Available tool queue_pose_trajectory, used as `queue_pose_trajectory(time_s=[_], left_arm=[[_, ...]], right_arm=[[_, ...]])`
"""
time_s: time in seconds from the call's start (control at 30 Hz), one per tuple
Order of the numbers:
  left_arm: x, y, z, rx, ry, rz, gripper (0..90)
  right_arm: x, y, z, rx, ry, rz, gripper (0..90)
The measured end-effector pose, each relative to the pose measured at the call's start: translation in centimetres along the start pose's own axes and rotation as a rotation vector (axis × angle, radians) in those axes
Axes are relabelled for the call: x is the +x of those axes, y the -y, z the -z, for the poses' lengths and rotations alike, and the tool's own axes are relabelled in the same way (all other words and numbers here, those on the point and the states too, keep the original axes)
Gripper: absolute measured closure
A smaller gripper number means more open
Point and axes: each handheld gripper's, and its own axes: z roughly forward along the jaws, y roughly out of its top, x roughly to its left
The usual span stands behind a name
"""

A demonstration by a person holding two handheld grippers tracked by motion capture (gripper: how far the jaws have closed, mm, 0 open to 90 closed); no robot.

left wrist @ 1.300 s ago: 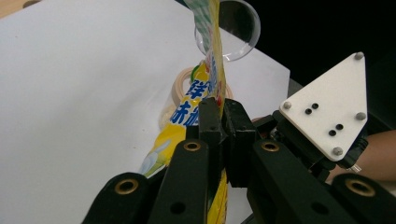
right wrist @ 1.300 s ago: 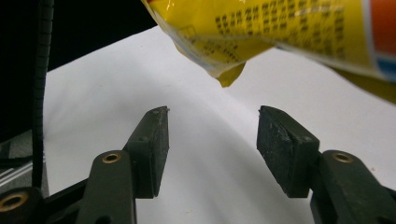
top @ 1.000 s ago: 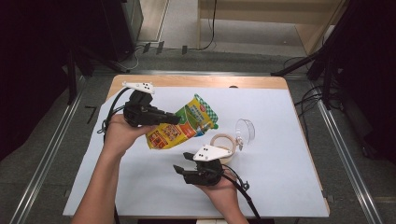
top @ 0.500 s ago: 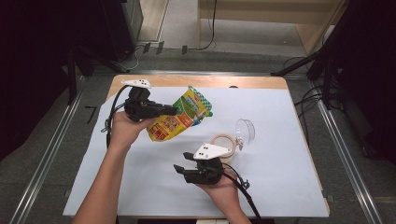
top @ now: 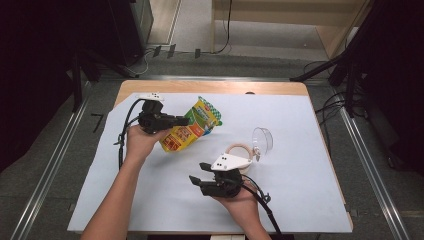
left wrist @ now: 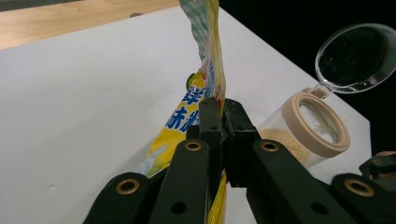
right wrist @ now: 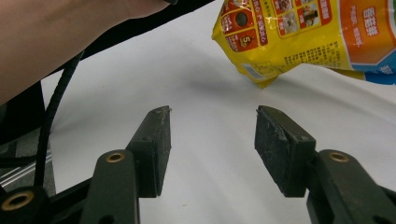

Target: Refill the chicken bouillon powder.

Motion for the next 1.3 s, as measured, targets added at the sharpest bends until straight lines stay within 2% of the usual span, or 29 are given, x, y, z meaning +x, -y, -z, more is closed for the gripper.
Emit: queue_pose_trajectory(time_s=[0.1,0.27,0.53,0.73,0.8,0.97,1.2,1.3], left_arm=[[0.2,0.2,0.2,-0.005,0.012,0.006,88.5],[0.3,0.5,0.9,0.000,0.008,0.009,88.3],[0.6,1.3,2.4,-0.009,-0.003,0.041,88.0],[0.4,1.9,3.4,0.002,-0.021,0.042,87.6],[0.3,2.1,3.8,0.010,-0.040,0.033,87.5],[0.2,2.8,4.8,0.018,-0.047,0.018,87.3],[0.8,3.8,6.4,0.016,-0.057,0.046,87.3],[1.0,4.2,6.8,0.013,-0.052,0.072,87.4]], right_arm=[[0.0,0.1,0.0,0.001,0.001,-0.001,46.8],[0.0,0.3,0.0,0.007,0.000,0.000,46.7],[-0.3,0.3,0.2,0.010,0.001,0.000,46.7],[-0.4,0.3,0.3,0.010,0.006,0.002,46.8],[-0.4,0.3,0.4,0.008,0.010,0.003,46.8],[-0.6,0.2,0.4,0.004,0.018,0.000,46.8],[-0.6,0.1,0.7,-0.014,0.024,-0.004,46.8],[-0.6,0.0,0.6,-0.010,0.026,-0.005,46.9]])
